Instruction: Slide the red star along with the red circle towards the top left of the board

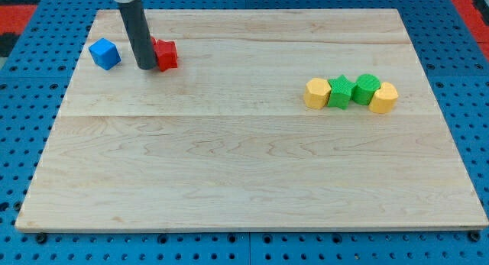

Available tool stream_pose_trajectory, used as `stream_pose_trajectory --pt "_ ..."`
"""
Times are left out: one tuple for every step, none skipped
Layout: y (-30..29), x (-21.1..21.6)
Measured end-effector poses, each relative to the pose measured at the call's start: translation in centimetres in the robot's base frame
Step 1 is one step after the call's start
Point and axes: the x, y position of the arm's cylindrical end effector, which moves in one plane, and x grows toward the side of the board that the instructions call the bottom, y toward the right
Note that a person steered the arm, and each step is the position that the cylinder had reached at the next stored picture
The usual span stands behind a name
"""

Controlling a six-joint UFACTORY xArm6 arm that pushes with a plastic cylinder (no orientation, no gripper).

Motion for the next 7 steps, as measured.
stream_pose_trajectory --pt "-0.2 -1.7" --pt "-0.2 -1.1" --pt "1.8 2.6" --pt "6.8 2.7" --pt "6.8 0.1" --pt "4.5 -3.1" --pt "1.9 -4.9"
